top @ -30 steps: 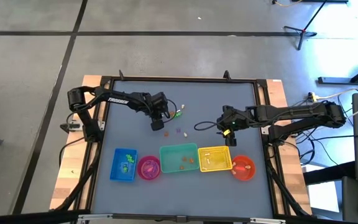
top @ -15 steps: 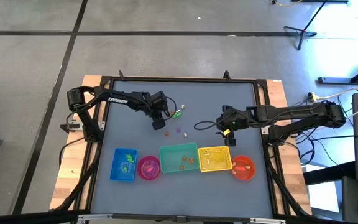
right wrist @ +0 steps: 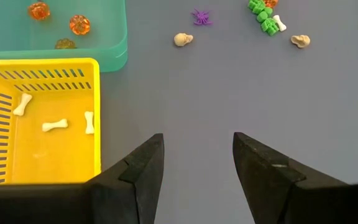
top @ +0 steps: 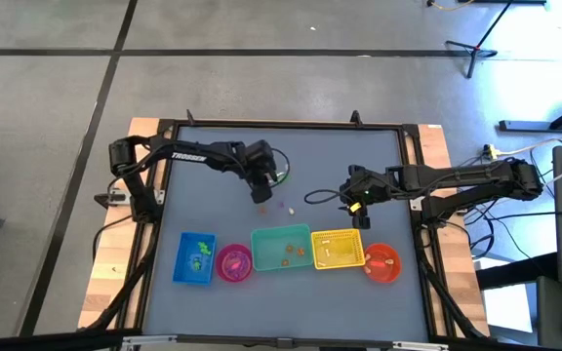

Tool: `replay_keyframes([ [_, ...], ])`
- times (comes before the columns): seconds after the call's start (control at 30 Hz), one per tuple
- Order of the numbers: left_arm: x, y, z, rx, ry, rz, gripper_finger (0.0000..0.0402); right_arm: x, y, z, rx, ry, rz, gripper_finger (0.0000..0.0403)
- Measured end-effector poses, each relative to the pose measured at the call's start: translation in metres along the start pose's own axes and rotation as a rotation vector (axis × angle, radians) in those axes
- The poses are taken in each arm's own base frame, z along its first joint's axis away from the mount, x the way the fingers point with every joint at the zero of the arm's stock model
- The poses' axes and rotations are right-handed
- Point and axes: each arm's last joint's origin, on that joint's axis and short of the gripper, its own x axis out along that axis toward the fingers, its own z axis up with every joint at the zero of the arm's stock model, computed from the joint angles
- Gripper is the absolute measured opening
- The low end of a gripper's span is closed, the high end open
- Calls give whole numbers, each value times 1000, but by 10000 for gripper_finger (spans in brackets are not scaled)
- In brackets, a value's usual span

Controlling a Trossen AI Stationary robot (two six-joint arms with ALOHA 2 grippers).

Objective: Sort Halloween decoration
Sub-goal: Put the white bone toy into the yellow bin

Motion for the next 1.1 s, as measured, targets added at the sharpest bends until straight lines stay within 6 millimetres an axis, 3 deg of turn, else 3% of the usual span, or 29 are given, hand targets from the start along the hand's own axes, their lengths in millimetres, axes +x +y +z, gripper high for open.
replay_keyframes([
  [0.2, -13, -28, 29, -4, -132, -94, 19, 0, 0, 0, -5, -3, 0, 189],
  [0.4, -25, -70, 52, -18, -365, -212, 19, 0, 0, 3, -4, -27, -3, 189],
  [0.73, -34, -151, 53, 27, -666, -258, 19, 0, -1, 5, -26, -50, -6, 189],
  [0.93, -9, -191, 37, 55, -722, -269, 19, 0, -1, 5, -25, -55, -7, 189],
  [1.1, 21, -204, 21, 86, -669, -265, 19, 0, -1, 5, -25, -55, -7, 189],
])
